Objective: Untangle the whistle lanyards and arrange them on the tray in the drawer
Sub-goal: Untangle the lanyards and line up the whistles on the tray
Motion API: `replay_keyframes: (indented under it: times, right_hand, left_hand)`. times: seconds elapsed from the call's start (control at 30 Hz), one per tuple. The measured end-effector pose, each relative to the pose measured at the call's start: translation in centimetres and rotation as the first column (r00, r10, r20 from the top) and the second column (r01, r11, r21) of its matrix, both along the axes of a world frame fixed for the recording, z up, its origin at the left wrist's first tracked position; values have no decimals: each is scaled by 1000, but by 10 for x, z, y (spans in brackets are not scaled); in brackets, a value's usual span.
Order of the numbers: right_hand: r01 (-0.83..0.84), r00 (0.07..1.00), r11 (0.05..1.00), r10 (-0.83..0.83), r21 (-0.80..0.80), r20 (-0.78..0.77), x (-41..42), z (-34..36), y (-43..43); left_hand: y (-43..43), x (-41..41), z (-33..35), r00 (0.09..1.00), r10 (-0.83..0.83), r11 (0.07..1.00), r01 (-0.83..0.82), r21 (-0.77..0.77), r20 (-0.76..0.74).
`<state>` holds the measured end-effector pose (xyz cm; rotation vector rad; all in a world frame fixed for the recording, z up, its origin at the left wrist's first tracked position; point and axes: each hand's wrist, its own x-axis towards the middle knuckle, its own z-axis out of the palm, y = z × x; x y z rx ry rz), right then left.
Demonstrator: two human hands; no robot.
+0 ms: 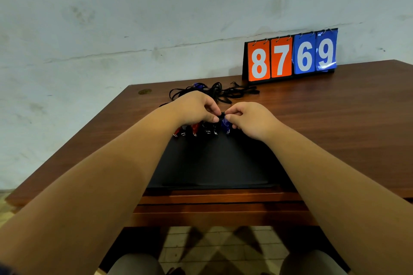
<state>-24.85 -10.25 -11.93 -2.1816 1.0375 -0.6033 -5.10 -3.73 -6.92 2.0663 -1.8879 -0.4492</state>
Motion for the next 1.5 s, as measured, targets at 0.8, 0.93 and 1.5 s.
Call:
replay_keyframes:
  times: [0.8,0.93,1.5]
  right_hand:
    - [61,998,977,-61,204,-4,2,19,-6]
    - [64,998,981,-64,184,-7,5,33,-3]
    - [63,997,997,-64,40,32,42,65,-45]
  left_hand:
    - [26,22,16,995,66,994,-72,-85,-73]
    - [27,28,19,995,65,993,-72,-93,-72]
    - [-6,76,22,985,140,979,-153,-132,-105]
